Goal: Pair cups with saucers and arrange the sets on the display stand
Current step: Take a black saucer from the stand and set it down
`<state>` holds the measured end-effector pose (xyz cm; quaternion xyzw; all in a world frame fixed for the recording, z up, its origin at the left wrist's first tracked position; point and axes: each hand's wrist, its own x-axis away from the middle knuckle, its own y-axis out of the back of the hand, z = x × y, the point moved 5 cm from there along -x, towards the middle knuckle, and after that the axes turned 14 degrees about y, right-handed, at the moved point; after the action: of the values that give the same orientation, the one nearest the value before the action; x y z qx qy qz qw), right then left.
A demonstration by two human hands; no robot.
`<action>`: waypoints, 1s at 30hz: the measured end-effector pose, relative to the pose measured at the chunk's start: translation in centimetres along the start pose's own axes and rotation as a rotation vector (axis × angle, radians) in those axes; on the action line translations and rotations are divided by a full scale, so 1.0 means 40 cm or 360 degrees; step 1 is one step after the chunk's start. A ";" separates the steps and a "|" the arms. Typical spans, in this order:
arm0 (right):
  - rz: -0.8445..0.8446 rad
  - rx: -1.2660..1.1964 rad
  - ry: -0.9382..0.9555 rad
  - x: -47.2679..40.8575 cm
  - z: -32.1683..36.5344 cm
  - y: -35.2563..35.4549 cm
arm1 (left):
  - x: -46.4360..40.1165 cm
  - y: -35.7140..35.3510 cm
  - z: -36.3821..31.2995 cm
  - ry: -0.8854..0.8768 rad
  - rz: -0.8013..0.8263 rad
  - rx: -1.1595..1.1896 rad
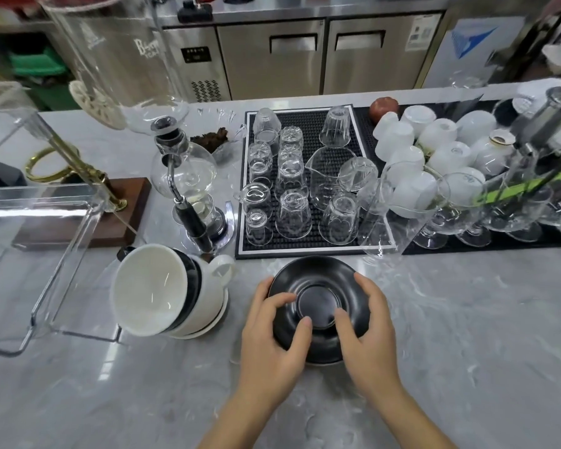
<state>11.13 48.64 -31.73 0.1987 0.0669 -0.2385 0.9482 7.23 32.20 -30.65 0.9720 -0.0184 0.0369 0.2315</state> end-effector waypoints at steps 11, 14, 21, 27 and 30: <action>0.0066 0.0076 0.0023 -0.008 -0.013 -0.011 | -0.016 -0.009 0.017 0.0011 0.0047 -0.0107; 0.0076 0.0050 0.0001 -0.004 -0.023 -0.008 | -0.012 -0.008 0.028 0.0020 0.0031 -0.0044; 0.0028 0.0035 0.0004 0.001 -0.028 -0.011 | -0.005 -0.008 0.042 -0.0023 0.0007 -0.0014; -0.0027 0.0016 0.0005 0.002 -0.030 -0.007 | 0.001 -0.005 0.049 -0.0020 -0.0013 -0.0071; -0.0034 -0.0002 0.0004 0.003 -0.025 -0.006 | 0.007 -0.004 0.050 -0.0004 -0.0012 -0.0055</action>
<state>11.08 48.81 -32.73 0.1976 0.0703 -0.2483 0.9457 7.65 31.44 -32.50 0.9679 -0.0156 0.0346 0.2483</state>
